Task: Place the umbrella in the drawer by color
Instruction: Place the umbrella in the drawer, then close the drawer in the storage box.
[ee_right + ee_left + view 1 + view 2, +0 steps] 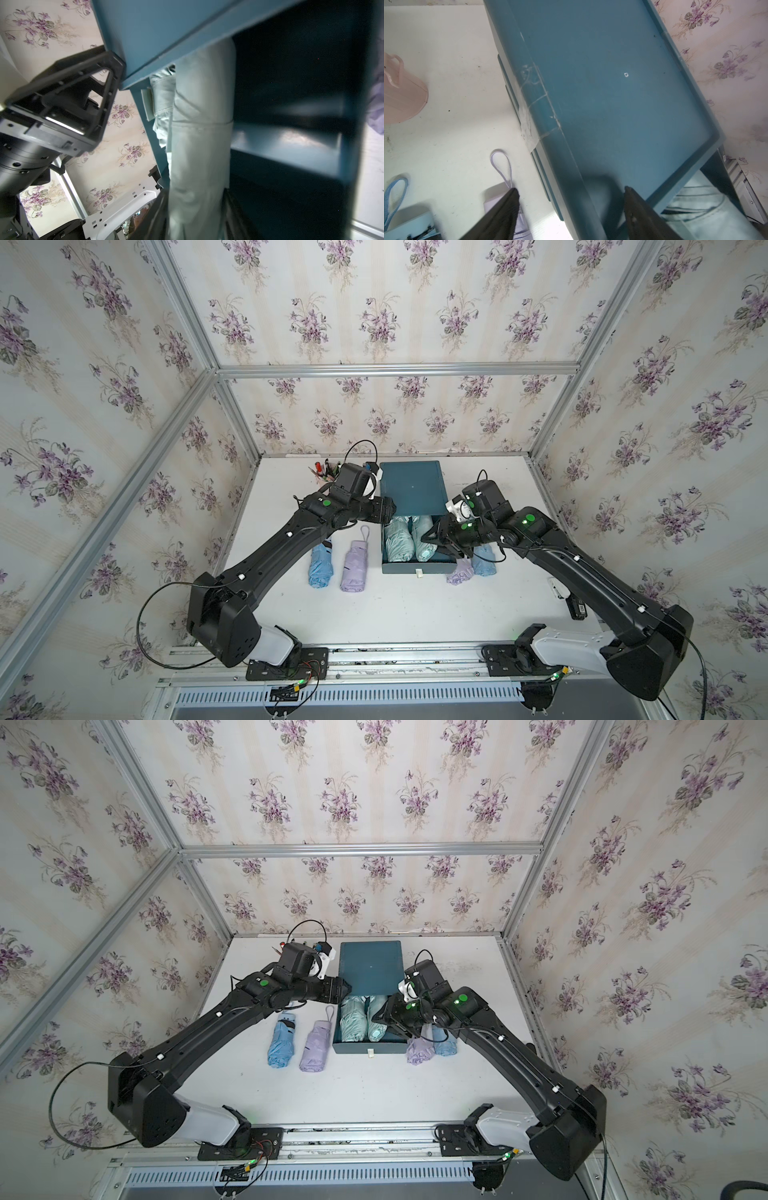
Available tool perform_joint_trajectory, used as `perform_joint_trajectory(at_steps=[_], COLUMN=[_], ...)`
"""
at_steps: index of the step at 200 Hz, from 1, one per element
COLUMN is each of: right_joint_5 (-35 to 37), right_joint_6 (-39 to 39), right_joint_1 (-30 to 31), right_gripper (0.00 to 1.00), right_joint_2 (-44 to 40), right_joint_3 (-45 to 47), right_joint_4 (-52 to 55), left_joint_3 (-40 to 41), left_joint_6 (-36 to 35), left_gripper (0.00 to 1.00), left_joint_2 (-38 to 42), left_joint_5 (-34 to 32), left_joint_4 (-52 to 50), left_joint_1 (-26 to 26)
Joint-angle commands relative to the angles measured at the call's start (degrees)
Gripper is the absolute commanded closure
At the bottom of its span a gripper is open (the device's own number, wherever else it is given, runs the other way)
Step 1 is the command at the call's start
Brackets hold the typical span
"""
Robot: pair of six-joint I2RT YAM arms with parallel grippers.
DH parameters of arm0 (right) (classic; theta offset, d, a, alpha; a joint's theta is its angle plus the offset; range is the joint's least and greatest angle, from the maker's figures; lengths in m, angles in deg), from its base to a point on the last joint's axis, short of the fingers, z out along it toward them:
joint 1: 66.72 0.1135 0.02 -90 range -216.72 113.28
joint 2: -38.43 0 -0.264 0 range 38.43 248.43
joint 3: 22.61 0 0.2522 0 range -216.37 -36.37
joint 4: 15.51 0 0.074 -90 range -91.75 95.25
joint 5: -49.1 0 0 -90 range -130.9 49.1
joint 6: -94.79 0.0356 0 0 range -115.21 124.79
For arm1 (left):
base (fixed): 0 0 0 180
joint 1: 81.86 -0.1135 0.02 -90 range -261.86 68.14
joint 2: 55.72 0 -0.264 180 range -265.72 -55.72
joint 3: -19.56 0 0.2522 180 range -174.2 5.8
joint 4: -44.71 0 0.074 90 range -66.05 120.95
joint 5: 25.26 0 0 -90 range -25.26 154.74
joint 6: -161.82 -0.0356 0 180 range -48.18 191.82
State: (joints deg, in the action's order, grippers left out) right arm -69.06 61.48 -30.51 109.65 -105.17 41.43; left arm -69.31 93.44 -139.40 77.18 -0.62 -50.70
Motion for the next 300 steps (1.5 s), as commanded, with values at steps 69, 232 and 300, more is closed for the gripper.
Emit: perform_joint_trajectory(at_steps=[69, 232, 300], right_joint_5=[32.4, 60.3, 57.5], right_joint_6=[-12.2, -7.4, -11.1], right_joint_1=[14.9, 43.8, 35.9], right_gripper=[0.53, 0.37, 0.52], right_joint_2=[-7.7, -7.1, -4.5], right_joint_3=[-1.5, 17.2, 14.9], right_joint_4=[7.8, -16.8, -18.1], left_joint_3=[-4.3, 2.0, 3.4], left_joint_6=[0.2, 4.0, 0.2], left_gripper=[0.19, 0.22, 0.40], left_joint_2=[2.0, -3.6, -3.7], left_joint_5=[-3.6, 3.1, 1.8], left_joint_4=[-5.3, 1.5, 0.2], left_joint_1=[0.0, -2.5, -2.3])
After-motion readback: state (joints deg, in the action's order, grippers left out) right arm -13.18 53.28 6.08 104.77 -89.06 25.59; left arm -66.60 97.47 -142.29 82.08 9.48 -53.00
